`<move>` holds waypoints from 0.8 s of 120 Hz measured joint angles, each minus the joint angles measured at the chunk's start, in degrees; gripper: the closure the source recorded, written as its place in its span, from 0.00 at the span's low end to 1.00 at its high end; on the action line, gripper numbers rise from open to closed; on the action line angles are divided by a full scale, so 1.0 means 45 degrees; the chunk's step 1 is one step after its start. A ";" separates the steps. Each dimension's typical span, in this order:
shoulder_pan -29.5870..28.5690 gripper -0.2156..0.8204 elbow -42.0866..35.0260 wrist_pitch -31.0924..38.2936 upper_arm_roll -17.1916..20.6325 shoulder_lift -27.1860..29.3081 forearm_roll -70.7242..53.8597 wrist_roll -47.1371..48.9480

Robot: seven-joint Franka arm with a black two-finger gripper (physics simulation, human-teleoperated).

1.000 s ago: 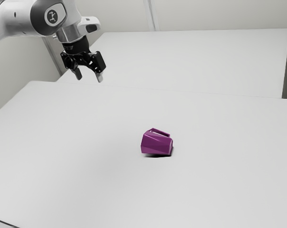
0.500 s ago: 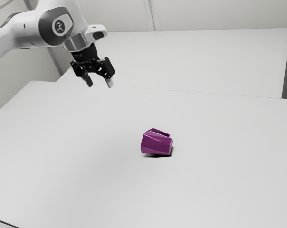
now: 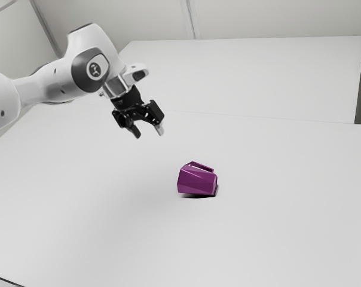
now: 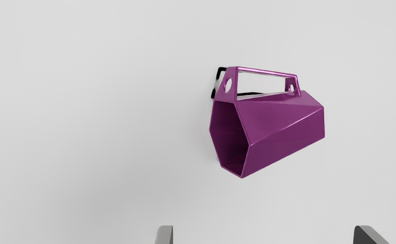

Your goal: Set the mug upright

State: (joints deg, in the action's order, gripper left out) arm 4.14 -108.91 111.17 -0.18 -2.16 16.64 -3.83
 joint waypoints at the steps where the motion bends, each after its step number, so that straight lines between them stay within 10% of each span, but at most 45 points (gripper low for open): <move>1: 0.0003 0.23 -0.0031 0.0038 0.0000 -0.0023 0.0039 -0.0016; 96: 0.0056 0.24 -0.2463 0.3282 -0.0058 -0.1523 0.5272 -0.2874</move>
State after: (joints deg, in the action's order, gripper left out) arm 4.39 -120.00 125.94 -0.44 -9.01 40.37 -16.76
